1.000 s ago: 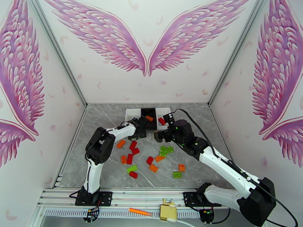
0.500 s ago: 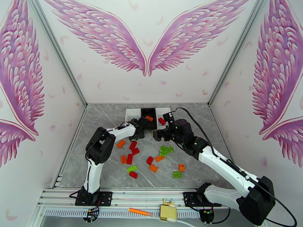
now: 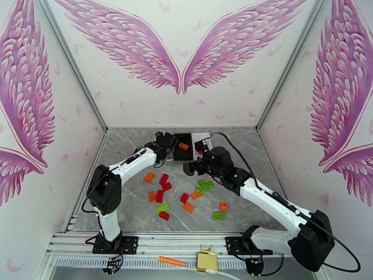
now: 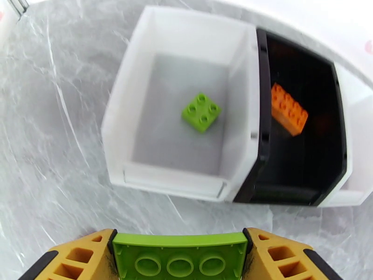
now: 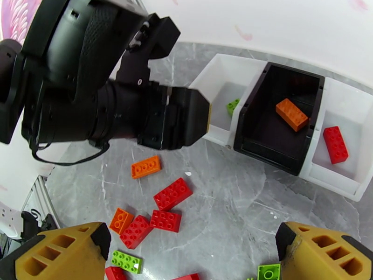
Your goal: Sort the legos into containers by color
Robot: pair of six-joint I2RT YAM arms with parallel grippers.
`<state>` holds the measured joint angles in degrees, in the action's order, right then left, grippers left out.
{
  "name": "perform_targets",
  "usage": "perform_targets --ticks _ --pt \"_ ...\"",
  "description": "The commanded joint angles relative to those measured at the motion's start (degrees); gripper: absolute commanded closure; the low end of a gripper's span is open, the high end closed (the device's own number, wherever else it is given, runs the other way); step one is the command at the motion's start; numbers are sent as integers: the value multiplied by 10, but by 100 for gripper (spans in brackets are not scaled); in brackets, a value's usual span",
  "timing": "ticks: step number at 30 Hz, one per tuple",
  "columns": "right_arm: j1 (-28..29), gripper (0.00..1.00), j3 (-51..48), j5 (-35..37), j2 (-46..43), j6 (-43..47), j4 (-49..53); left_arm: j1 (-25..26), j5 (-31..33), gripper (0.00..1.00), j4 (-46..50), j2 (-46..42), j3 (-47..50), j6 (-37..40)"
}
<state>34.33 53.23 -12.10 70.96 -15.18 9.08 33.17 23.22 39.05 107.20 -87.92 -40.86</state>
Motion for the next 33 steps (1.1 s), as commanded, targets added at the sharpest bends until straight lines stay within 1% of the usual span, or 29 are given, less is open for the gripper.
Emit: perform_targets --ticks 1,5,11,15,18,23,26,29,33 --pt "7 1 13 -8 19 -11 -29 -21 6 40 2 36 -54 30" --pt "8 1 19 -6 30 -12 -38 -43 -4 40 1 99 -119 52" --pt "7 1 25 9 33 -1 -26 -60 -14 40 22 190 -227 83" --pt "7 1 27 19 34 6 -17 -67 -22 40 33 228 -275 99" --pt "8 1 30 24 36 8 -13 -70 -33 36 35 236 -289 103" --pt "8 1 39 28 44 18 0 -70 -38 22 24 202 -269 104" --pt "11 1 50 37 52 32 24 -70 -40 16 11 164 -241 104" --pt "20 1 68 55 62 55 62 -69 -54 10 -15 110 -195 112" --pt "43 1 92 67 78 96 117 -68 -75 2 -76 15 -97 111"
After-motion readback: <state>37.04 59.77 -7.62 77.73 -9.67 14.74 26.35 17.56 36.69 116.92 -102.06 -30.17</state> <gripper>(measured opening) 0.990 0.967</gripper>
